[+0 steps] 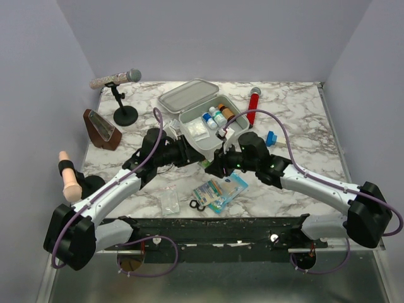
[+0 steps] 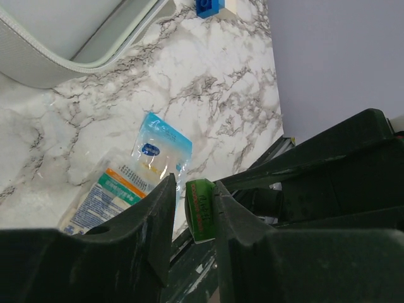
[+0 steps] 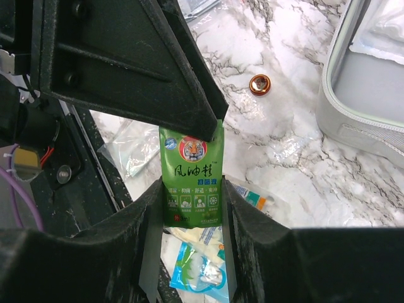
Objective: Organize the medicine kit
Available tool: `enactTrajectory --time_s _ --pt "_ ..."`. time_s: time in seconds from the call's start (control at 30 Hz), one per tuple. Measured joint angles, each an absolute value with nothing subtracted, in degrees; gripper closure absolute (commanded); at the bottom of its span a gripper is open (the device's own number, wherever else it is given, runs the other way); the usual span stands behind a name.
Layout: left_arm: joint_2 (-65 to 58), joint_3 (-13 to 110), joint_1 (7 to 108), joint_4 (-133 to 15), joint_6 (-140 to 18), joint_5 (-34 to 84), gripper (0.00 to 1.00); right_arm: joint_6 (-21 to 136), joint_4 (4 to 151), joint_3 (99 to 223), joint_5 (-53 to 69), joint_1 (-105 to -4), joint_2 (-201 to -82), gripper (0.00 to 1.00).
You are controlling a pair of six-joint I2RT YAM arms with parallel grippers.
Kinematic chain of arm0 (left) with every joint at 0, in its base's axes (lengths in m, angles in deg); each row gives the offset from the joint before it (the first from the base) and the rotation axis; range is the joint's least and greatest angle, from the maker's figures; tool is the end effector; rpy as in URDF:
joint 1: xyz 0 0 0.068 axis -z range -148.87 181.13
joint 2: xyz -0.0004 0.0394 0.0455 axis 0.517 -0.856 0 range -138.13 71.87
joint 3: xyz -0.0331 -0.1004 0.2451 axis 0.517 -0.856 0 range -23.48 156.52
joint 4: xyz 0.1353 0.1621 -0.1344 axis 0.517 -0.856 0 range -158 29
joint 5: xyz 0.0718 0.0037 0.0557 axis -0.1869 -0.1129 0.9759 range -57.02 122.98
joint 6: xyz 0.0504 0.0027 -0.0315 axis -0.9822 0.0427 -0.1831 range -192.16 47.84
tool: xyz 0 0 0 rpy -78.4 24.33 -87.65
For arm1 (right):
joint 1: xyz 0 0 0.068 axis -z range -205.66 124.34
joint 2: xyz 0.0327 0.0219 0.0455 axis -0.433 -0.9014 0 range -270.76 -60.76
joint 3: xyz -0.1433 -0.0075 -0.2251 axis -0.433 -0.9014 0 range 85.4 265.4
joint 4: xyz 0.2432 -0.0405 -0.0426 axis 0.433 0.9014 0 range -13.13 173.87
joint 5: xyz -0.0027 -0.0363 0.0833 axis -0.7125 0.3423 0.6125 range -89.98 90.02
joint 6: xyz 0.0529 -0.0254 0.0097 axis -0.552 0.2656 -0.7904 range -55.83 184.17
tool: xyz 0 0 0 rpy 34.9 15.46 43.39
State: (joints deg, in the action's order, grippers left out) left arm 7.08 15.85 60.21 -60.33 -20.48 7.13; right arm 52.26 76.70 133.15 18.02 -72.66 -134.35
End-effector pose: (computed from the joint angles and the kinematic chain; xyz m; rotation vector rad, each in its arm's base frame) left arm 0.2086 -0.1378 0.2534 -0.1148 2.2243 -1.2985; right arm 0.1858 0.2191 0.2634 -0.8414 1.9599 0.9490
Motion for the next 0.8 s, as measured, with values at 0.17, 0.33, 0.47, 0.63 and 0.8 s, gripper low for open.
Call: enactTrajectory --time_s 0.17,0.33,0.47,0.63,0.8 --pt "6.8 15.8 60.5 -59.8 -20.5 6.3 0.75 52.8 77.0 133.2 17.8 -72.8 -134.3 0.62" --pt "6.1 15.8 60.6 -59.5 -20.5 5.2 0.85 53.6 78.2 133.2 17.7 -72.9 -134.4 0.34" --pt "6.0 15.8 60.6 -60.0 -20.5 5.1 0.94 53.9 78.9 134.2 16.3 -72.9 -134.3 0.30" --pt "5.3 16.0 60.6 -60.5 -19.9 5.1 1.00 54.6 79.7 134.7 14.2 -72.9 -133.9 0.29" --pt "3.1 17.9 60.6 -63.2 -18.6 5.4 1.00 56.9 81.1 135.0 10.1 -73.4 -133.4 0.27"
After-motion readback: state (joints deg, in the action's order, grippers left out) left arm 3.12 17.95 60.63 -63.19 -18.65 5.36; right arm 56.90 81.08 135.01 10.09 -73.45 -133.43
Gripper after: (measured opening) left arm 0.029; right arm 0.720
